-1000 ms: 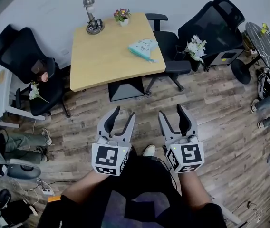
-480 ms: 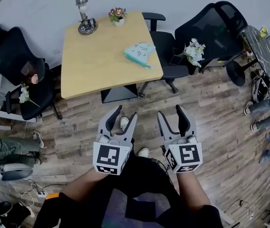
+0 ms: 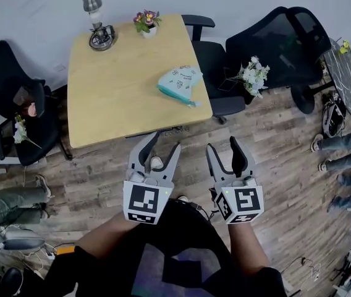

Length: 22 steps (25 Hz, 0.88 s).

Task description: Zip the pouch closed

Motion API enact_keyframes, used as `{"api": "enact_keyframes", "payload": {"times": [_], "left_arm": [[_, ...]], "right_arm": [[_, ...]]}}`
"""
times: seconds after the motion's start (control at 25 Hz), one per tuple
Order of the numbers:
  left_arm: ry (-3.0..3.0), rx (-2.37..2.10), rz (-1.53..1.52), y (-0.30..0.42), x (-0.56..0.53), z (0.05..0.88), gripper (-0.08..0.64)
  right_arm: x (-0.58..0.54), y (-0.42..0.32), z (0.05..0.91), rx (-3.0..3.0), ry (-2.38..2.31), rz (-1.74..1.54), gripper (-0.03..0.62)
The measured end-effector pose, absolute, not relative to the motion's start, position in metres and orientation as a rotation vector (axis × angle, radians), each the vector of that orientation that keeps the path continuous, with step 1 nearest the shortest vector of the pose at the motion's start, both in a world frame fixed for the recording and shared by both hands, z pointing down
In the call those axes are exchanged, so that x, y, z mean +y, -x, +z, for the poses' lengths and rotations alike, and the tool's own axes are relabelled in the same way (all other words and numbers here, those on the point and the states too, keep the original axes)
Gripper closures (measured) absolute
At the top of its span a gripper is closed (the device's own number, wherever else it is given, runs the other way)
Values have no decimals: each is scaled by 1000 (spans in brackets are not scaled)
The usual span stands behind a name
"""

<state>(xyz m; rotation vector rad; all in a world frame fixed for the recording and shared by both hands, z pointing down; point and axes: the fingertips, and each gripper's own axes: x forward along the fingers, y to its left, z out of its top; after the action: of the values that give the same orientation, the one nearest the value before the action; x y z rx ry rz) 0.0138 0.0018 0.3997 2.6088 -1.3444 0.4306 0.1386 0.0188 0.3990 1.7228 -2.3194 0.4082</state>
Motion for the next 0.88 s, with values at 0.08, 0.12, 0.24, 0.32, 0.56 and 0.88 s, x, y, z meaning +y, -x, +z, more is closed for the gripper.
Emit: {"api": "enact_keyframes", "payload": {"times": [0.08,0.12,0.24,0.32,0.56,0.88], "left_arm": [[-2613,-1336,430,-14,-13,398,364],[-2617,-1332,430,-14,-20,398,362],[-2619,-1325,439,-9,-40,399,360],[-2619,-1327,435,-4,-54,397,359],[-2638,-1307,422,10,-84,394,356],[-2625,-1302,433,28,-105,403,342]], "right_arm": [[1,-141,400,-2306,-1727,407,334],[-7,-141,400,-2297,-1731,404,334],[-29,-143,400,-2268,-1745,394,334],[-42,-144,399,-2251,-1751,382,334],[-70,-136,399,-2218,-1749,358,336],[-87,-124,412,-2195,-1712,363,334]]}}
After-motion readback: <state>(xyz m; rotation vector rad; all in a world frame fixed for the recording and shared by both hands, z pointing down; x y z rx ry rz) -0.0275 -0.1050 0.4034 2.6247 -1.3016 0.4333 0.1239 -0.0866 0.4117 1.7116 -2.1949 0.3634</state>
